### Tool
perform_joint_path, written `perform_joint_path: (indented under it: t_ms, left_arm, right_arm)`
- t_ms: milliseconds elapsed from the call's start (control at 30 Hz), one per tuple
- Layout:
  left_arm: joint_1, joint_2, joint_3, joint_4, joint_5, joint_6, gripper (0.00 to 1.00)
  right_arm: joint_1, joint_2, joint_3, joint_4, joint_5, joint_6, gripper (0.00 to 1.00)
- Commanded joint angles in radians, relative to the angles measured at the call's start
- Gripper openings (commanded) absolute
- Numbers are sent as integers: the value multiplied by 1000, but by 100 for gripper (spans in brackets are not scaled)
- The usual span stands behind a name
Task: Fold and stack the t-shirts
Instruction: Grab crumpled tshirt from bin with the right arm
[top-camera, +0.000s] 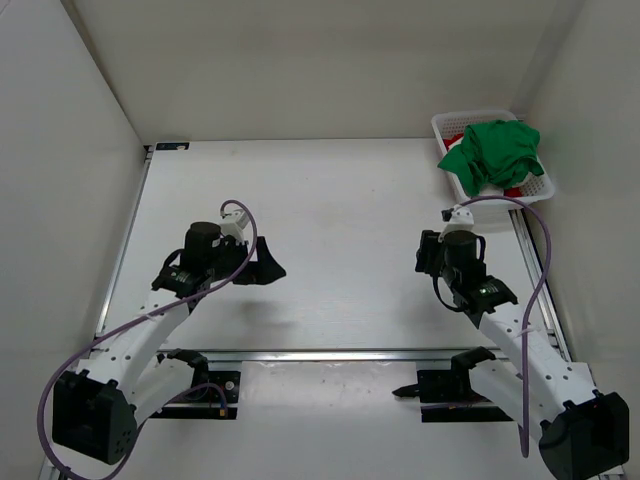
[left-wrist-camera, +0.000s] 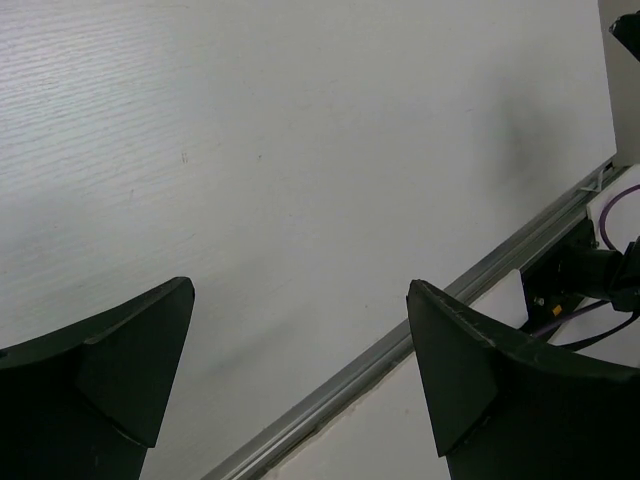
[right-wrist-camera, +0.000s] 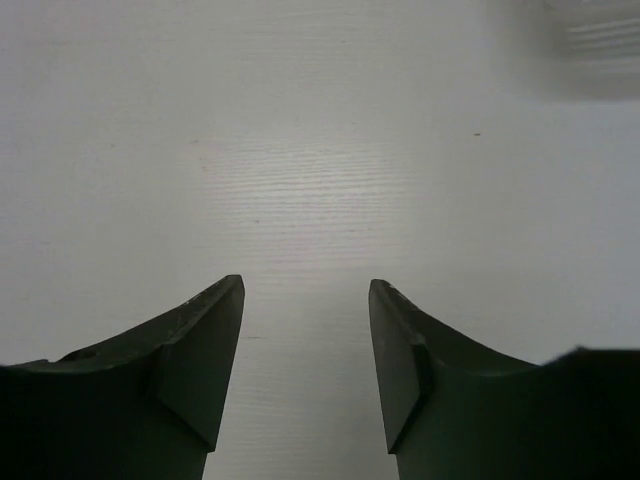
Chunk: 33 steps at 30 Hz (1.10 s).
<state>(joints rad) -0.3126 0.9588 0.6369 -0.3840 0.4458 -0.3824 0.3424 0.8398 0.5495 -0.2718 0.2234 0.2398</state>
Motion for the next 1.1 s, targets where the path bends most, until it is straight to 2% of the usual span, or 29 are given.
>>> perform_joint_path:
  t_ms: [0,67,200,267,367,500,567,633,667,700,733,767,833,900,1000,1067]
  left_arm:
    - [4,-25,17,43,31,-1,99]
    - [55,-34,-3,85,118,-16,99]
    - [156,-78,-71,270,309,-169,98]
    - [164,-98,-107,431,390,-229,99]
    - [109,-83,-79,427,398,-228,98]
    - [41,-19,35,249,277,-112,99]
    - [46,9,55,270,260,-118,99]
    - [50,30,40,350,274,-189,98]
    - [34,46,31,408,284,-211,71]
    - [33,57,36,416,272,-225,56]
    - [20,79,41,428,277,-249,33]
    - [1,90,43,447,284,-250,28]
    - [-37,89,47,424,207,-236,27]
    - [-65,83,40,396,132,-213,21]
    - [-51,78,9,418,119,-211,22]
    - [-40,87,4,438,132,-220,21]
  right_arm:
    - [-34,-44,-3,77,-44,12,52]
    - [-48,-62,-13,95,-94,23,47]
    - [-56,-68,-4,108,-119,24,20]
    - [-57,-32,20,66,-99,35,7]
    - [-68,-1,35,48,-116,44,0]
    - [-54,62,148,-35,-72,78,0]
    - [-112,149,316,-153,-68,104,0]
    - [-182,235,439,-206,-107,92,0]
    - [-224,283,504,-210,-98,73,0]
    - [-239,309,526,-207,-90,64,0]
    - [-279,359,577,-192,-78,46,0]
    - [-310,408,627,-181,-85,29,0]
    - [-341,496,696,-156,-64,-2,0]
    - [-393,629,771,-148,-61,-31,0]
    - [-436,776,882,-126,-84,-63,17]
    - [-456,841,933,-78,-142,-92,37]
